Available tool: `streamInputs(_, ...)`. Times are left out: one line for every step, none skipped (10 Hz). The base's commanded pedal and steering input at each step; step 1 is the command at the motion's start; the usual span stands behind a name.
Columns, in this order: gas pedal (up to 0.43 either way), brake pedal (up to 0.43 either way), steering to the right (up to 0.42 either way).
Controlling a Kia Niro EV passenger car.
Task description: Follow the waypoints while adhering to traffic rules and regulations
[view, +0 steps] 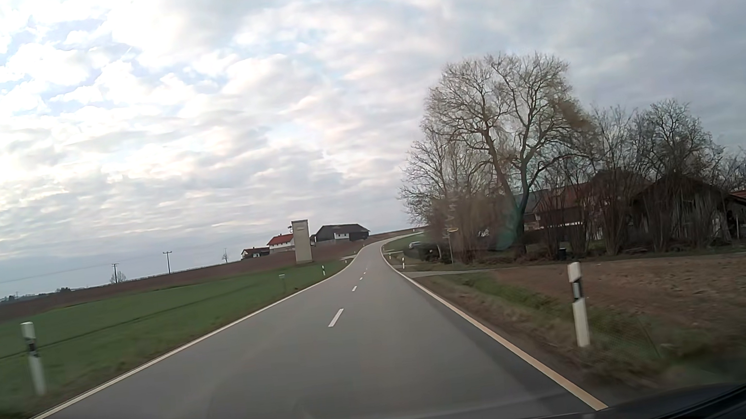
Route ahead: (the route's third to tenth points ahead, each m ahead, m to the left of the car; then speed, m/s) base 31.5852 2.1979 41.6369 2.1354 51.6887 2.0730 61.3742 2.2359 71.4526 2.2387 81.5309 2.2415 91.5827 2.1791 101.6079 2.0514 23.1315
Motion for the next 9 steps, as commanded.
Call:
streamInputs(0.228, 0.000, 0.000)
streamInputs(0.228, 0.000, 0.000)
streamInputs(0.228, 0.000, 0.000)
streamInputs(0.228, 0.000, 0.000)
streamInputs(0.228, 0.000, 0.000)
streamInputs(0.228, 0.000, 0.000)
streamInputs(0.228, 0.000, 0.000)
streamInputs(0.228, 0.000, 0.000)
streamInputs(0.228, 0.000, 0.000)
